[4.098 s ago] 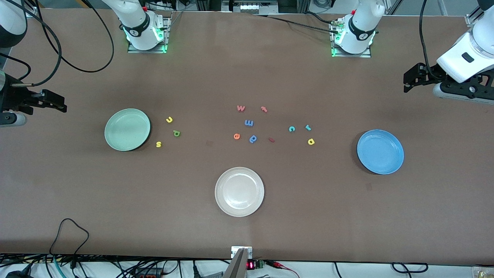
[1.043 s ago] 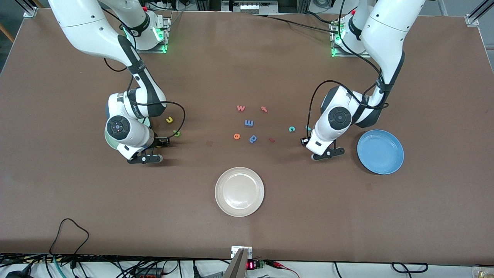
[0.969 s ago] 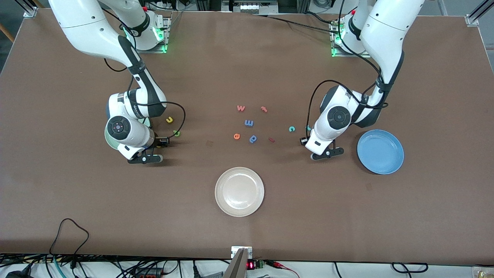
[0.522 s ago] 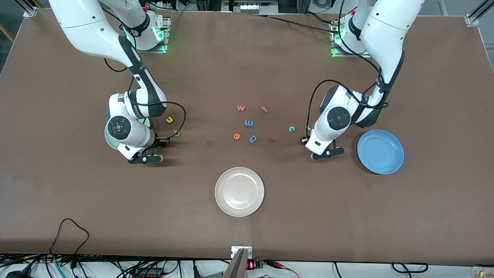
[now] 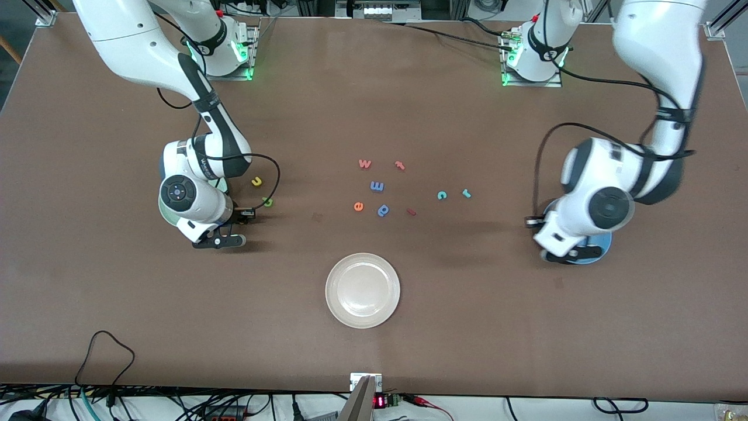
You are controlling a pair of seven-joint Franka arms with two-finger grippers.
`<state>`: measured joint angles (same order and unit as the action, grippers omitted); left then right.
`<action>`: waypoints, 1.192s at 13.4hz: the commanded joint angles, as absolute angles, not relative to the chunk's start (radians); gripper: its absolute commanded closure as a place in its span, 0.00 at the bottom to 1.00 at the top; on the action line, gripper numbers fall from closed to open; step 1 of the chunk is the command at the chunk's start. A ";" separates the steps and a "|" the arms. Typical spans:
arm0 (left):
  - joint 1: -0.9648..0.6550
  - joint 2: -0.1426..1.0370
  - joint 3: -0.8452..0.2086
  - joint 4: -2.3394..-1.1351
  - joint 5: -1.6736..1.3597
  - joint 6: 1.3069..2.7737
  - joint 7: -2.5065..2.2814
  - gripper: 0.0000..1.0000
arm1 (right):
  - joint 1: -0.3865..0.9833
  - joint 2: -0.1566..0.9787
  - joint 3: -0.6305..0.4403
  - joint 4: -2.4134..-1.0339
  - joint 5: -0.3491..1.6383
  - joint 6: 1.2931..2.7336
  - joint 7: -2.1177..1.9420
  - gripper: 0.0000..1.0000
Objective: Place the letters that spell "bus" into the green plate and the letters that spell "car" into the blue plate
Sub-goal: 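Drop the s on the green plate while the left gripper drops d on blue, then move the right gripper to the yellow u while the left gripper reaches teal c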
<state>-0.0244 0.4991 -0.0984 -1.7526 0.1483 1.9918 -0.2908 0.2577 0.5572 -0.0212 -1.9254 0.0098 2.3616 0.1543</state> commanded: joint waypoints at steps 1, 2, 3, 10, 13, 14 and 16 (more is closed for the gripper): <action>0.049 0.564 -0.109 -1.762 0.186 2.043 -0.174 0.81 | 0.206 0.450 -0.021 -1.944 0.009 2.252 0.121 1.00; 0.063 0.566 -0.109 -1.805 0.184 2.106 -0.132 0.81 | 0.183 0.418 -0.021 -1.944 0.009 2.190 0.077 1.00; 0.087 0.565 -0.109 -1.848 0.184 2.170 -0.115 0.81 | 0.151 0.388 -0.021 -1.945 0.009 2.131 0.036 1.00; 0.095 0.522 -0.118 -1.896 0.184 2.195 -0.117 0.00 | 0.034 0.394 -0.023 -2.036 0.008 2.135 -0.041 0.63; 0.083 0.451 -0.173 -1.849 0.183 2.048 -0.118 0.00 | 0.035 0.379 -0.021 -2.026 0.006 2.134 -0.041 0.00; 0.084 0.442 -0.198 -1.835 0.183 2.004 -0.115 0.00 | 0.038 0.362 -0.021 -2.022 0.006 2.126 -0.040 0.00; 0.086 0.404 -0.268 -1.832 0.175 1.939 -0.118 0.00 | 0.064 0.319 -0.011 -2.022 0.006 2.123 -0.035 0.00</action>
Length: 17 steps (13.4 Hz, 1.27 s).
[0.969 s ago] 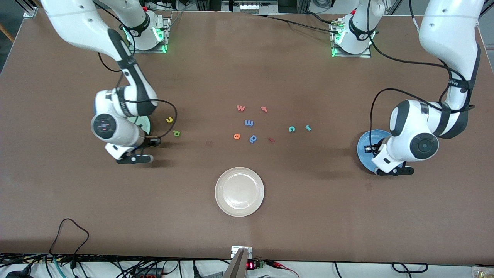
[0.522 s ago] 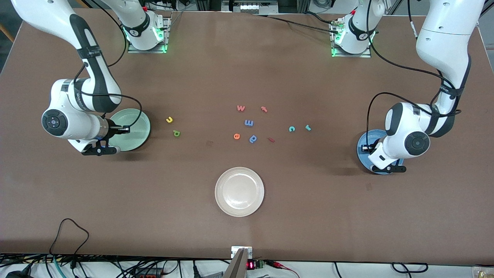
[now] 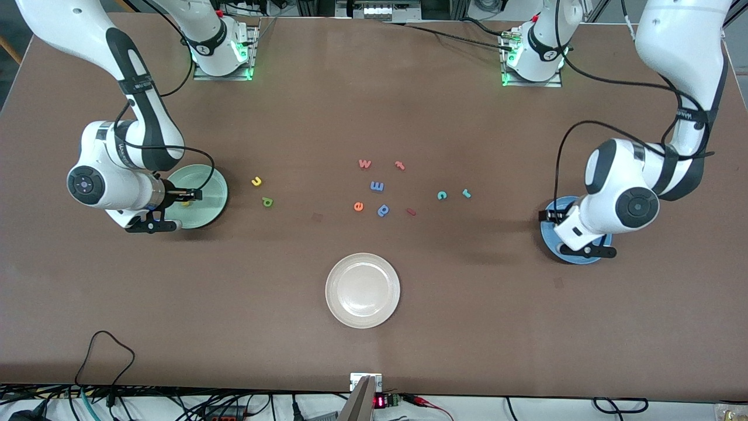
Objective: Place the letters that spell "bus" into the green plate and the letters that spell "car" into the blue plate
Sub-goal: 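Move the right gripper to the yellow u while the left gripper reaches teal c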
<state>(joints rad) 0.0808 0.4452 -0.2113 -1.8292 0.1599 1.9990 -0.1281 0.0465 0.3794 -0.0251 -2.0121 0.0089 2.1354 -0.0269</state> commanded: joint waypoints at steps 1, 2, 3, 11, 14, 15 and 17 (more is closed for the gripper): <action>0.086 0.397 -0.299 -1.822 0.166 1.904 -0.123 0.00 | 0.075 0.296 0.004 -2.023 0.006 2.120 -0.034 0.00; 0.084 0.397 -0.328 -1.797 0.163 1.870 -0.136 0.00 | 0.078 0.287 0.023 -2.028 0.006 2.106 -0.031 0.00; 0.080 0.403 -0.356 -1.761 0.149 1.820 -0.185 0.00 | 0.078 0.281 0.055 -2.029 0.008 2.071 -0.023 0.00; 0.061 0.443 -0.428 -1.792 0.074 1.901 -0.422 0.00 | 0.138 0.291 0.198 -2.192 0.000 2.285 -0.031 0.21; 0.052 0.446 -0.436 -1.782 0.075 1.911 -0.322 0.00 | 0.161 0.314 0.198 -2.263 -0.003 2.422 -0.064 0.25; 0.049 0.448 -0.440 -1.782 0.075 1.914 -0.298 0.00 | 0.167 0.321 0.198 -2.263 -0.005 2.424 -0.075 0.25; 0.031 0.448 -0.443 -1.781 0.080 1.916 -0.287 0.00 | 0.169 0.328 0.198 -2.263 -0.029 2.427 -0.081 0.28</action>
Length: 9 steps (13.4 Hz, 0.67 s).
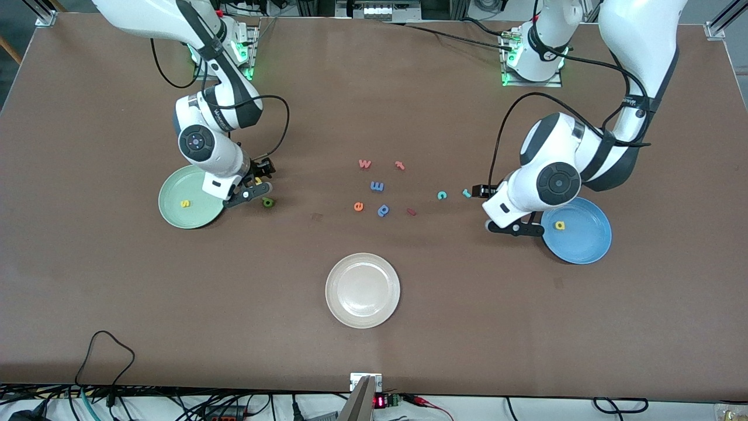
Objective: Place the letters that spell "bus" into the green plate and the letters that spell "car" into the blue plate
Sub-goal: 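Move the right gripper to the yellow u while the left gripper reaches teal c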
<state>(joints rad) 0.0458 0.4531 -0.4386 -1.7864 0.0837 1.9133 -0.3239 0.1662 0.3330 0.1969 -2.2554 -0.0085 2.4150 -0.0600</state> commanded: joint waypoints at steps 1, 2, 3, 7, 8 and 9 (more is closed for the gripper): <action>0.026 0.448 -0.451 -1.778 0.081 1.917 -0.287 0.00 | 0.167 0.336 0.198 -2.263 -0.031 2.428 -0.083 0.28; 0.023 0.448 -0.454 -1.778 0.081 1.930 -0.285 0.00 | 0.167 0.340 0.198 -2.263 -0.031 2.428 -0.083 0.29; 0.018 0.456 -0.454 -1.779 0.083 1.951 -0.270 0.00 | 0.167 0.347 0.198 -2.261 -0.031 2.428 -0.083 0.31; 0.011 0.476 -0.453 -1.776 0.081 1.965 -0.170 0.00 | 0.155 0.374 0.196 -2.261 -0.034 2.439 -0.084 0.35; 0.009 0.483 -0.453 -1.766 0.081 1.964 -0.176 0.00 | 0.155 0.382 0.195 -2.261 -0.034 2.442 -0.084 0.35; 0.006 0.491 -0.453 -1.749 0.081 1.959 -0.176 0.00 | 0.155 0.385 0.195 -2.261 -0.034 2.444 -0.084 0.35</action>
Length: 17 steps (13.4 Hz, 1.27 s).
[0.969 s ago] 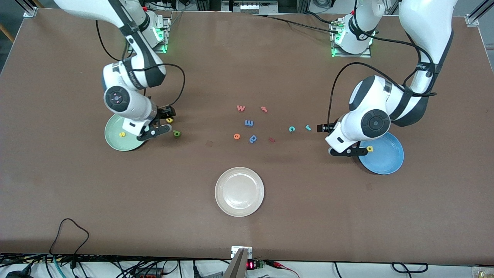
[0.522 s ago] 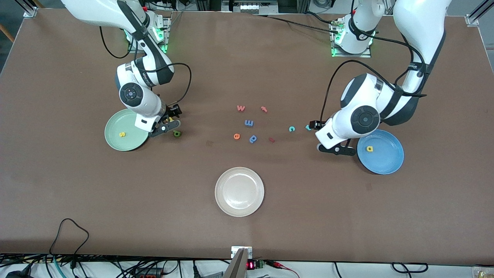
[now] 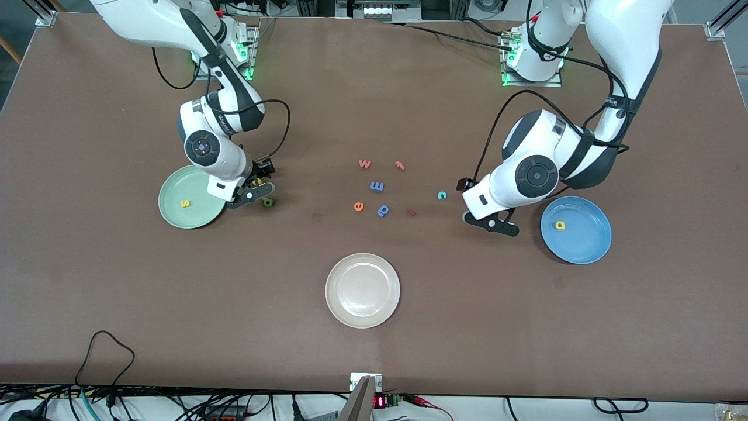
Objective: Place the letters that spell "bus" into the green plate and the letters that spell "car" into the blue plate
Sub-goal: 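Move the right gripper to the yellow u while the left gripper reaches teal c, then grasp the yellow u with the right gripper while the left gripper grasps teal c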
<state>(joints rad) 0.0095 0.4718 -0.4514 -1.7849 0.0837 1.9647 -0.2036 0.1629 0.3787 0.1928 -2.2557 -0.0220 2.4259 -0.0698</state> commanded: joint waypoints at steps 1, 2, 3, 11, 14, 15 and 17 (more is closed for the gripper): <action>0.008 0.491 -0.453 -1.743 0.081 1.959 -0.167 0.00 | 0.155 0.387 0.195 -2.261 -0.034 2.447 -0.084 0.35; 0.009 0.489 -0.454 -1.743 0.083 1.957 -0.155 0.00 | 0.155 0.387 0.193 -2.261 -0.038 2.447 -0.084 0.36; 0.008 0.489 -0.454 -1.743 0.083 1.959 -0.118 0.00 | 0.155 0.388 0.193 -2.261 -0.047 2.447 -0.084 0.37; -0.051 0.515 -0.451 -1.807 0.086 2.101 -0.003 0.16 | 0.138 0.403 0.190 -2.261 -0.094 2.464 -0.084 0.47; -0.072 0.538 -0.449 -1.807 0.086 2.140 -0.003 0.19 | 0.140 0.403 0.190 -2.261 -0.094 2.464 -0.083 0.48; -0.075 0.552 -0.449 -1.807 0.086 2.166 -0.003 0.20 | 0.141 0.403 0.192 -2.261 -0.094 2.464 -0.078 0.49; -0.106 0.574 -0.446 -1.807 0.095 2.218 -0.003 0.23 | 0.146 0.402 0.192 -2.261 -0.094 2.462 -0.071 0.49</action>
